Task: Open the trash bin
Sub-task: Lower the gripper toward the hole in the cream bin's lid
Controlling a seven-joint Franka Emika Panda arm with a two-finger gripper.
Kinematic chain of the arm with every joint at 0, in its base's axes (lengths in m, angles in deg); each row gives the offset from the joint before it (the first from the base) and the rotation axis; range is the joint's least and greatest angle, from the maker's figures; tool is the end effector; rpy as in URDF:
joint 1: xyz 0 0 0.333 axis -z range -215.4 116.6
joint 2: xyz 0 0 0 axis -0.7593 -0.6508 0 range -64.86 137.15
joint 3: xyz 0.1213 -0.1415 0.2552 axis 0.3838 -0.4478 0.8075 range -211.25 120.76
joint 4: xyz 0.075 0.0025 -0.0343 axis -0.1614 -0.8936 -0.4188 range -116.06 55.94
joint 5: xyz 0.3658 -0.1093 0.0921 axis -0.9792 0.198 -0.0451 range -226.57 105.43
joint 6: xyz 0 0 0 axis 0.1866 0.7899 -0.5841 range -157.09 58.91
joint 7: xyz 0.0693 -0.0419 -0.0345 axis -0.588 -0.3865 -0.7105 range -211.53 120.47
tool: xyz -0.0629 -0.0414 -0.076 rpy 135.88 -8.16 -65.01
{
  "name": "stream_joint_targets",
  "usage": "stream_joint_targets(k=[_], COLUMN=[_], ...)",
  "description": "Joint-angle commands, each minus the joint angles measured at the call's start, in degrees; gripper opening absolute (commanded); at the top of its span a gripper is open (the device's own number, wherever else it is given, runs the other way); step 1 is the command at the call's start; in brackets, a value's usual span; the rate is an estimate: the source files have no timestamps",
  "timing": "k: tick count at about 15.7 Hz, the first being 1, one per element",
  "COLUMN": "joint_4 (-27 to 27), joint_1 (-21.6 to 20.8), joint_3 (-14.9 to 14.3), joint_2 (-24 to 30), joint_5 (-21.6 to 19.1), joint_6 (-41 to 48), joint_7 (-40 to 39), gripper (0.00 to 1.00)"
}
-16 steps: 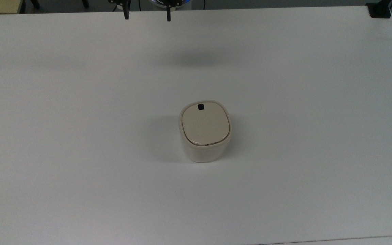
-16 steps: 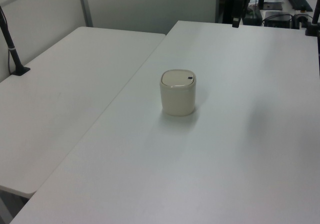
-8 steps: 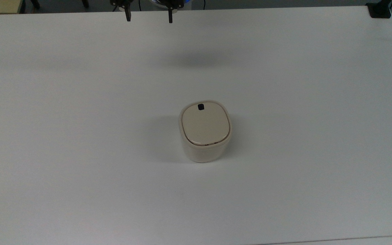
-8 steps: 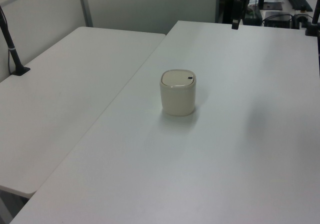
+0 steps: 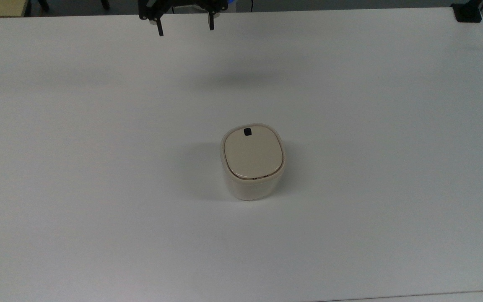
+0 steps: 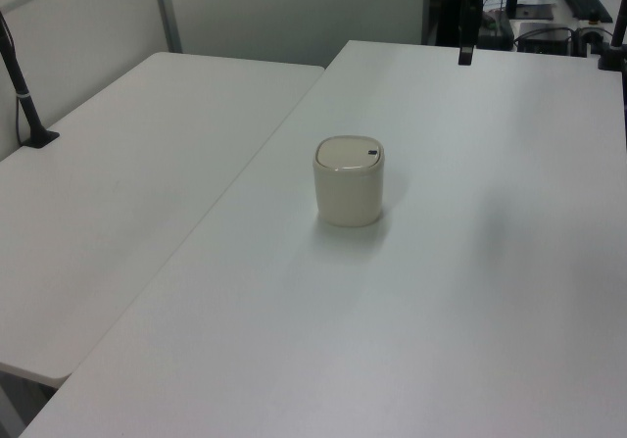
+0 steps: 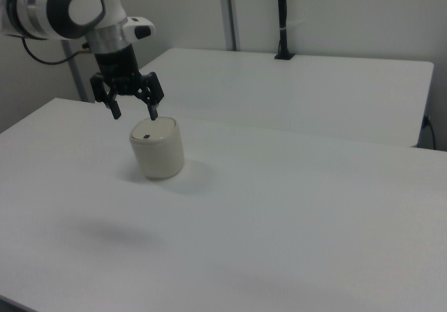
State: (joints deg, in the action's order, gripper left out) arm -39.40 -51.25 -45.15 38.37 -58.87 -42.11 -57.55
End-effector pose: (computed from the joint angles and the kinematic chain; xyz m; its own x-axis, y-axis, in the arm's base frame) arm 0.5546 0.0161 0.5839 0.9682 0.2462 0.0433 0.2446 -0.9688 0.0393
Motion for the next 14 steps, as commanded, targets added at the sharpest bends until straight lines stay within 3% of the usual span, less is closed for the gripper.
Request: stream_joint_targets(k=[1,4,5,6,10,14], joint_4=[0.55,0.47,0.47,0.47,-0.15,-1.64], joint_1=[-0.87,-1.49,-1.66,-2.19,-3.07,-3.94], joint_3=[0.17,0.96,1.05,1.05,2.19,2.54], joint_2=[-2.31,-3.88,-4.5,-5.38,-7.23,-9.07], joint_5=[0.05,0.23,0.32,0.41,0.49,0.67], joint_6=[-2.01,-7.27,-10.08,-12.46,-20.29,-27.5], joint_7=[-4.33,2.4,7.31,12.23,29.47,39.07], gripper=[0.7,0.13,0.04,0.0,0.0,0.0])
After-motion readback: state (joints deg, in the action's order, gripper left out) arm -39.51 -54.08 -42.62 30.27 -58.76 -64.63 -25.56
